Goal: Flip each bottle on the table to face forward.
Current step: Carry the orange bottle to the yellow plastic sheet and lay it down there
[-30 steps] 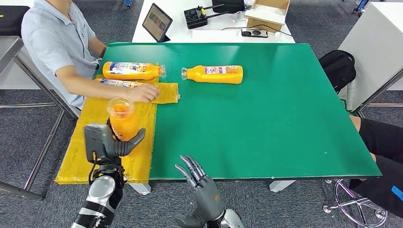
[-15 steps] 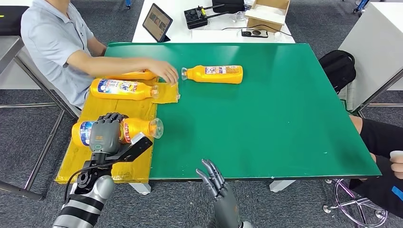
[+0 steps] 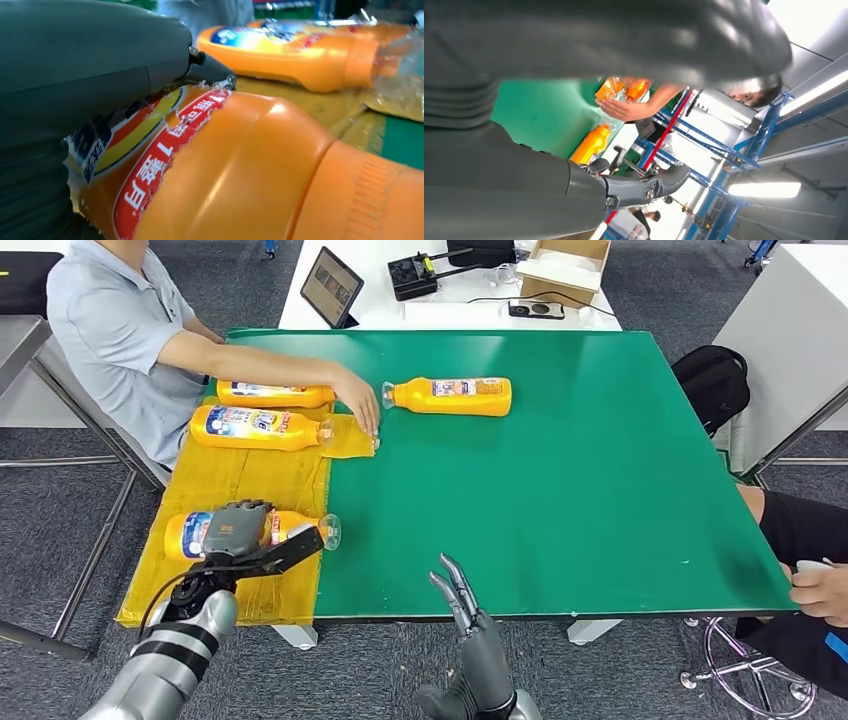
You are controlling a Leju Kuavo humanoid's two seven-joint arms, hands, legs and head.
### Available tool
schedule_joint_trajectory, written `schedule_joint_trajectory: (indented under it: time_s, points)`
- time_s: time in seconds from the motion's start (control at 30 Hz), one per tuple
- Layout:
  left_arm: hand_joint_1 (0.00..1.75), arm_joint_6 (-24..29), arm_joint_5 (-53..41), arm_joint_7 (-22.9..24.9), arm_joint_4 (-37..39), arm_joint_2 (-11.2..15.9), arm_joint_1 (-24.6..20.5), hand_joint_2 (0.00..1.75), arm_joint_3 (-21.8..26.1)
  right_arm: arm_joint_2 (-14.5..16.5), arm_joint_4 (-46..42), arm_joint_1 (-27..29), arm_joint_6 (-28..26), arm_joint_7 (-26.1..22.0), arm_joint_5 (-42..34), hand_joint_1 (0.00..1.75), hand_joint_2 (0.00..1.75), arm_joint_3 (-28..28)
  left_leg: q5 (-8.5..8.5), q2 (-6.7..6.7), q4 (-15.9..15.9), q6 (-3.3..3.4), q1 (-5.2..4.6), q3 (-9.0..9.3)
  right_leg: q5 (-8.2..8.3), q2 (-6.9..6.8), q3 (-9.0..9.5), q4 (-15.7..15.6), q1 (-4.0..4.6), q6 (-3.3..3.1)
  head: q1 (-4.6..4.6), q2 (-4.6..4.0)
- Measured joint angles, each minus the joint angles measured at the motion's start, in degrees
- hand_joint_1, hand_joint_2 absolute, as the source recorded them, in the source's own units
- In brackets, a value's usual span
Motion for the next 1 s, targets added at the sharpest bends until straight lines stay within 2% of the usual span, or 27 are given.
schedule_joint_trajectory:
  time_s: [0.07,0.13,0.23,0.27,0.33,0.43,0.47,0.57,0.7,0.77,0.9,1.0]
  points:
    - [1.71,-1.0,1.1,-0.4,3.2,0.0,-1.8,1.75,0.5,0.0,0.3,-0.5,0.5,0.0,-1.1,0.0,0.0,0.0,0.0,-0.04,0.0,0.0,0.0,0.1,-0.01,-0.02,0.11,0.0,0.0,0.0,0.01,0.0]
    - [1.57,-2.0,2.1,-0.6,5.7,-0.1,-3.0,1.75,0.8,0.0,0.7,-0.9,1.1,0.0,-1.9,0.0,0.0,-0.1,-0.02,-0.03,0.0,-0.01,-0.01,0.23,-0.02,-0.01,0.23,0.0,0.0,-0.01,0.0,0.0]
    - [0.75,-3.4,3.6,-0.9,8.5,-0.5,-4.6,1.75,1.3,0.0,1.3,-1.4,1.8,0.0,-2.7,0.0,0.0,-0.1,-0.04,-0.03,0.0,-0.03,-0.01,0.49,-0.03,-0.01,0.48,0.0,0.0,-0.02,-0.02,0.0]
    - [0.53,-4.0,4.3,-1.2,9.3,-0.6,-5.0,1.75,1.5,0.0,1.5,-1.5,2.0,0.0,-3.0,0.0,0.0,-0.2,-0.05,-0.03,0.0,-0.03,-0.01,0.58,-0.04,-0.01,0.57,0.0,0.0,-0.02,-0.02,0.0]
    - [0.43,-5.5,6.3,-2.0,10.6,-0.8,-5.6,1.75,2.0,0.0,1.9,-1.7,2.2,0.0,-3.4,0.0,0.0,-0.2,-0.06,-0.01,0.0,-0.04,-0.01,0.73,-0.04,0.0,0.69,0.0,0.0,-0.03,-0.02,0.0]
    - [0.09,-7.4,8.9,-3.1,12.0,-1.0,-6.2,1.75,3.0,0.0,2.3,-1.9,2.3,0.0,-3.8,0.0,0.0,-0.2,-0.05,0.01,0.0,-0.05,-0.01,0.84,-0.03,0.0,0.78,0.0,0.0,-0.03,-0.02,0.0]
    - [0.03,-7.7,9.5,-3.5,12.3,-1.1,-6.3,1.75,3.3,0.0,2.5,-2.0,2.3,0.0,-3.9,0.0,0.0,-0.2,-0.05,-0.01,0.0,-0.05,-0.01,0.85,-0.04,0.0,0.81,0.0,0.0,-0.03,-0.02,0.0]
    - [0.0,-10.8,13.2,-6.0,12.8,-1.2,-6.6,1.75,4.6,0.0,2.8,-2.2,2.6,0.0,-4.9,0.0,0.0,-0.2,-0.04,-0.1,0.0,-0.05,-0.02,0.9,-0.08,-0.02,0.94,0.0,-0.01,0.02,-0.02,0.0]
    - [0.0,-19.5,21.8,-12.1,12.8,-1.0,-6.9,1.75,6.6,0.0,3.4,-3.0,2.9,0.0,-6.9,0.0,0.0,-0.2,-0.04,-0.35,0.0,-0.04,-0.03,1.03,-0.19,-0.23,1.12,0.0,-0.04,0.09,-0.01,0.0]
    - [0.0,-22.2,24.7,-14.4,12.6,-0.9,-6.6,1.75,7.1,-0.1,3.8,-3.5,2.9,0.0,-7.7,0.0,0.0,-0.1,-0.04,-0.39,0.0,-0.03,-0.05,1.09,-0.2,-0.28,1.21,0.0,-0.05,0.09,-0.01,0.0]
    - [0.0,-23.8,30.9,-18.2,9.6,-1.2,-4.5,1.75,8.0,-0.4,4.6,-4.0,1.9,0.0,-8.5,0.0,0.0,0.2,-0.03,-0.32,0.0,-0.01,-0.08,1.12,-0.18,-0.27,1.19,0.0,-0.06,0.08,-0.01,0.0]
    - [0.0,-23.5,33.1,-19.2,6.9,-1.6,-2.7,1.75,8.2,-0.7,5.0,-4.2,1.2,0.0,-8.5,0.0,0.0,0.5,0.0,-0.33,0.0,0.02,-0.08,1.09,-0.17,-0.28,1.17,0.0,-0.06,0.09,0.0,0.0]
